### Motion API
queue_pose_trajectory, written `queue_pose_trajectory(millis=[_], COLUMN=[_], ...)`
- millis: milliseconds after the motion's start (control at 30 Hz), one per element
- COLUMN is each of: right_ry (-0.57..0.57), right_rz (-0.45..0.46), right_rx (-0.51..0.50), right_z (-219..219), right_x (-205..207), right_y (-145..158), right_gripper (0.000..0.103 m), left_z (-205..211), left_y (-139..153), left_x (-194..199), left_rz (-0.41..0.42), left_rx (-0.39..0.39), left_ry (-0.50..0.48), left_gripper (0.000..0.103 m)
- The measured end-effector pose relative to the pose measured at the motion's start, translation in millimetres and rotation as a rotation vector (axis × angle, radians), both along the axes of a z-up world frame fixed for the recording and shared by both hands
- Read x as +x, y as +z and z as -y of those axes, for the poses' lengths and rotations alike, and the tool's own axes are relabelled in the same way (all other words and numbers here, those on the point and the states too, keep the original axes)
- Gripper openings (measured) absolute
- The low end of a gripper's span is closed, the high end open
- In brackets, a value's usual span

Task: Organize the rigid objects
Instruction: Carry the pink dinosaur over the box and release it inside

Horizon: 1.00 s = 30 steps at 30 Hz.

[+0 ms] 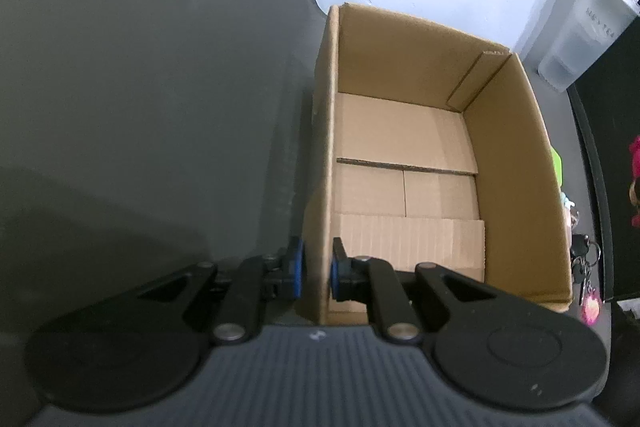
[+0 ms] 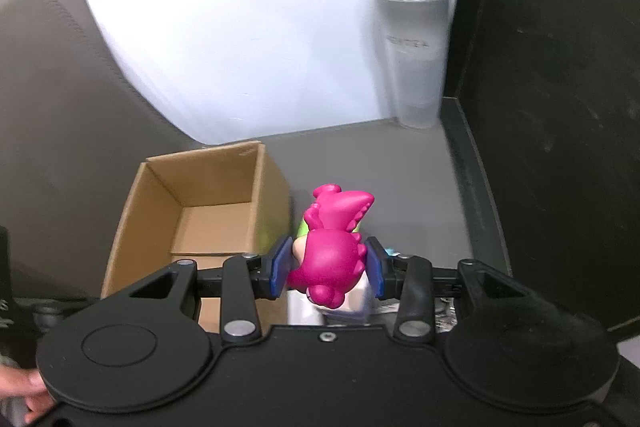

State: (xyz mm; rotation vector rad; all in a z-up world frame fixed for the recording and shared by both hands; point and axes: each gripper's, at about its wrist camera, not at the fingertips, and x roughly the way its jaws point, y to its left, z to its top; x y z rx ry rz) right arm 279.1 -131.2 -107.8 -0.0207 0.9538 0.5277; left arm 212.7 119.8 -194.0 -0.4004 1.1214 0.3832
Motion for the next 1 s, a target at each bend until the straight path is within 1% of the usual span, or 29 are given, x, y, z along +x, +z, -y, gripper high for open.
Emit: queue_pose_trajectory(millis=[167,367,433,533,667,867,933,1000], right_ry=[0.03,0.081,0.101,0.134,0.178,0.206,0.217,0.224], right_rz=[-0.008,-0.012,-0.022,-0.042,-0.076,-0.129,-0.148,-0.18], right_rx=[0.02,0.049,0.061,0.082,0.084,0.078,0.075,0.075], right_z=[-20.4,-53.1,-63.4,-80.3,-103.2,-132.3,-140.2,-146.7], right_x=[2.0,7.6,8.1,14.3,20.4,31.4,27.8,30.7], right_y=[3.5,6.5,5.5,-1.2,-15.0,-42.6,-47.0,-56.6], right_gripper=[0.039,0.039,0.039,0.039,0.039,0.039,0.039,0.04], left_z=[-0.4,1.4,-0.2,-3.9,-8.1,-12.9,-14.0,-15.1], left_y=[-1.1,-0.2,-0.4,-0.5,0.5,3.6,5.5,6.8], left_x=[-1.9,-8.0,-9.6,-12.0,-15.0,-17.9,-19.2,-20.1], left_rz=[0.016,0.037,0.044,0.05,0.058,0.064,0.065,0.068], left_rx=[-0.005,0.009,-0.001,-0.018,-0.033,-0.046,-0.048,-0.053], left_ry=[0.002,-0.003,0.003,0.001,0.008,0.021,0.021,0.019], left_gripper=[0.012,0.012,0.013,0.013,0.014,0.014,0.014,0.015])
